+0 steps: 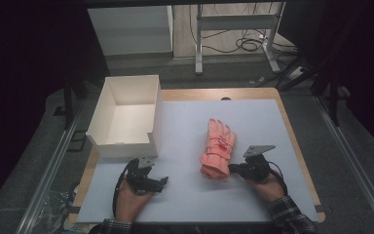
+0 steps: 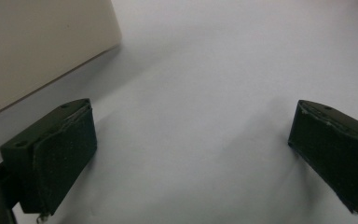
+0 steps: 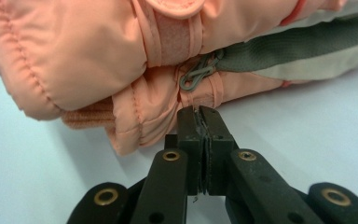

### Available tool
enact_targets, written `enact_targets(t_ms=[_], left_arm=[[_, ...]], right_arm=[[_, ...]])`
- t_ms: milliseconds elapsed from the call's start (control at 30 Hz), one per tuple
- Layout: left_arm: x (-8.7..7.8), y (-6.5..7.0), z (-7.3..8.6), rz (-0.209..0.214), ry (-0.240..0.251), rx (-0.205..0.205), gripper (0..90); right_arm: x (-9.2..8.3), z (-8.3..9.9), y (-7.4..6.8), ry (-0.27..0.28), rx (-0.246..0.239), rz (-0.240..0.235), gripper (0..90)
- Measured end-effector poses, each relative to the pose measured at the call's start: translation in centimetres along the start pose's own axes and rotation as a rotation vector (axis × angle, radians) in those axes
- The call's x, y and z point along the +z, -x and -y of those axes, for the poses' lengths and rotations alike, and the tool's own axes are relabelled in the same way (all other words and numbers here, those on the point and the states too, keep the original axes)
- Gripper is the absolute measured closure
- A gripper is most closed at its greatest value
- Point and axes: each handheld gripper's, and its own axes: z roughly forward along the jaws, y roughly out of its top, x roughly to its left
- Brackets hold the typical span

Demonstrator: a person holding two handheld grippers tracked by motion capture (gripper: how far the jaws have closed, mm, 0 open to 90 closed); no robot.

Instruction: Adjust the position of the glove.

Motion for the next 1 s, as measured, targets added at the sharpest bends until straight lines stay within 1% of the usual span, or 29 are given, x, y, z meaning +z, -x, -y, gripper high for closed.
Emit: enact_targets(t_ms=[367, 700, 833, 1000], left_arm=[[0.0, 0.0, 0.0, 0.000, 0.000, 0.000, 0.9], [0.0, 0.0, 0.0, 0.000, 0.000, 0.001, 0.9], [0.0, 0.0, 0.0, 0.000, 0.000, 0.000, 0.9], [0.0, 0.0, 0.0, 0.000, 0.000, 0.001, 1.0]], right_arm=[[1.7, -1.0, -1.0, 0.006, -0.019, -0.020, 86.4], [2.9, -1.9, -1.4, 0.003, -0.036, -0.021, 86.3], [3.4, -2.1, -1.5, -0.009, -0.046, -0.007, 85.9], [3.3, -2.1, -1.6, -0.009, -0.047, -0.004, 84.6]])
